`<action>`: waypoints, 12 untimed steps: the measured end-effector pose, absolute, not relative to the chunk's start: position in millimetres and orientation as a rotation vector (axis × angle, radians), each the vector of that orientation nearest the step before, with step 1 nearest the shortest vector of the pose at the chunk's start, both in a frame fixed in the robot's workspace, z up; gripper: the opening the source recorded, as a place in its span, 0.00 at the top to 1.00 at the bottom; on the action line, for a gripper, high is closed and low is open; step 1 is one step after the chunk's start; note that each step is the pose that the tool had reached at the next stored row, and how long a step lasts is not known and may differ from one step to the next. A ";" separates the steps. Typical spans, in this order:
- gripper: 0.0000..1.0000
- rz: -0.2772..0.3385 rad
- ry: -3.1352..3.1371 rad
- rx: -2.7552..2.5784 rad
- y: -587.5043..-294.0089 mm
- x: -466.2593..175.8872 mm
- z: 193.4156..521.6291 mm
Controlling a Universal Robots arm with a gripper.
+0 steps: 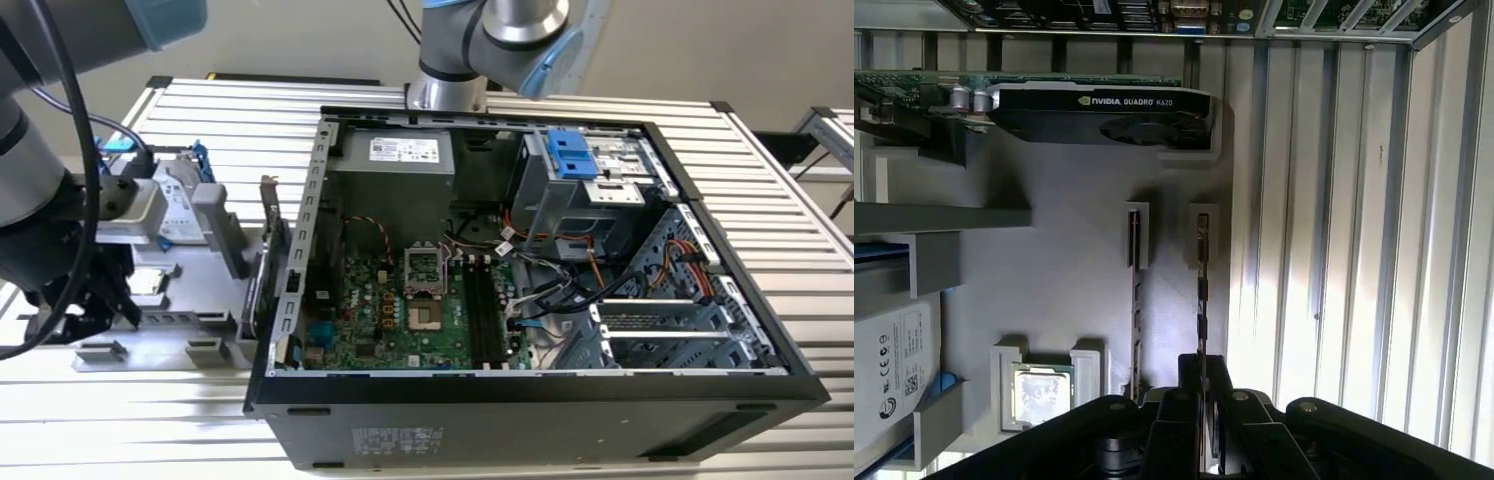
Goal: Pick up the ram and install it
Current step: 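Pick up the ram and move it above insertion slot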
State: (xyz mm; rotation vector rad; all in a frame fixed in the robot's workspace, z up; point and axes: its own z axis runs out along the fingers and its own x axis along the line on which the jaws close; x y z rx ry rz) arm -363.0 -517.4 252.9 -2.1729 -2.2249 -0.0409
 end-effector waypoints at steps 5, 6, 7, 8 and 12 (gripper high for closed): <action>1.00 -0.041 -2.225 -2.173 -517.4 -363.0 257.0; 1.00 -0.041 -2.225 -2.173 -517.5 -362.9 257.9; 1.00 -0.041 -2.225 -2.173 -517.5 -362.8 258.6; 1.00 -0.041 -2.225 -2.173 -517.5 -362.8 259.3; 1.00 -0.041 -2.225 -2.173 -517.5 -362.9 262.7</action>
